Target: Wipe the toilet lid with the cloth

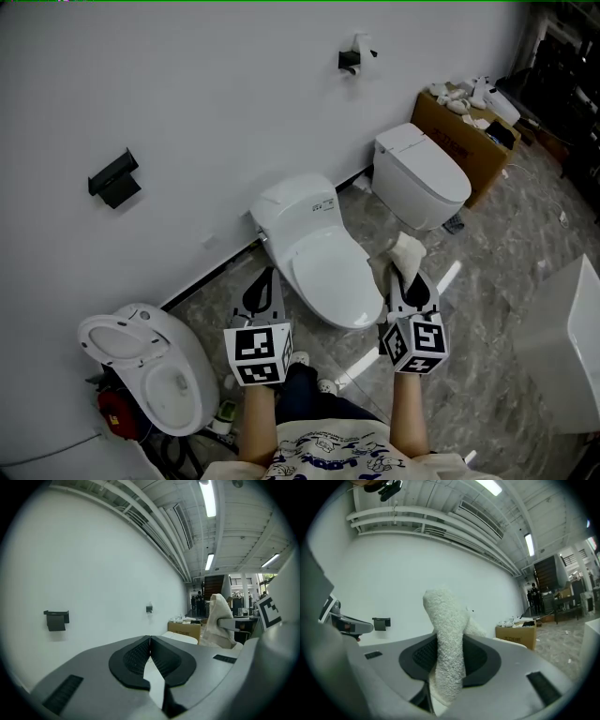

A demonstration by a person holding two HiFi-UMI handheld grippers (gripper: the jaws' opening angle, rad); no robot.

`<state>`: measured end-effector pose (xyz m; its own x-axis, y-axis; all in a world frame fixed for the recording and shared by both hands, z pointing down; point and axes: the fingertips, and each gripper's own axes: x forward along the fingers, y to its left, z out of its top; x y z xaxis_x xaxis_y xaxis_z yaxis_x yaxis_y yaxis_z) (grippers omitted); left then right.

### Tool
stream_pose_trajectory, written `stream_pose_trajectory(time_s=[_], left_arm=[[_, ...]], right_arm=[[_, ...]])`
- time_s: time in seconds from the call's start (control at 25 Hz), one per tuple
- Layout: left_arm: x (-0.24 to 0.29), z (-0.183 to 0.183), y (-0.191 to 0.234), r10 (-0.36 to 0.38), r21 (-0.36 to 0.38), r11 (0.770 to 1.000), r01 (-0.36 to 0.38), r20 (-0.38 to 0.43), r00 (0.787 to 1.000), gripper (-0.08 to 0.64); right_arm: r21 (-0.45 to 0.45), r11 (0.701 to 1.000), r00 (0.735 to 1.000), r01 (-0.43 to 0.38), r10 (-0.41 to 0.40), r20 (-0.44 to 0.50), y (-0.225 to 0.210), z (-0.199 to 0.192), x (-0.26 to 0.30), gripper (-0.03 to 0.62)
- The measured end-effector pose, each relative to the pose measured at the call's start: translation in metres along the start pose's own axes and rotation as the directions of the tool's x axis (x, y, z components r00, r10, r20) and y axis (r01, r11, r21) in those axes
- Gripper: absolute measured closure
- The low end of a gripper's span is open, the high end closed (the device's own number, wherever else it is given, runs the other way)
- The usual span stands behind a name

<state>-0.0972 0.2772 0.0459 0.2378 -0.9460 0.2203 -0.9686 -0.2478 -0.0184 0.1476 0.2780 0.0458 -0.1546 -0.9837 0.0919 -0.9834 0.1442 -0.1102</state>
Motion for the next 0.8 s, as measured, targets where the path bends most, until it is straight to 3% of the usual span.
stream_pose_trajectory(time_s=[0.4, 0.8], left_arm=[[0.057, 0.001, 0.017, -0.017, -0.005, 1.0, 0.017, -0.009, 1.0, 0.555], [0.16, 0.009, 0.054, -0.052, -0.009, 0.999, 0.052, -0.022, 0.998, 0.555]], right_arm=[[-0.001, 1.0, 1.0, 0.02, -0.02, -0.02, -0.006, -0.009, 0.054, 0.474], [0.007, 0.998, 0.998, 0.06, -0.06, -0.03, -0.013, -0.014, 0.154, 0.474]])
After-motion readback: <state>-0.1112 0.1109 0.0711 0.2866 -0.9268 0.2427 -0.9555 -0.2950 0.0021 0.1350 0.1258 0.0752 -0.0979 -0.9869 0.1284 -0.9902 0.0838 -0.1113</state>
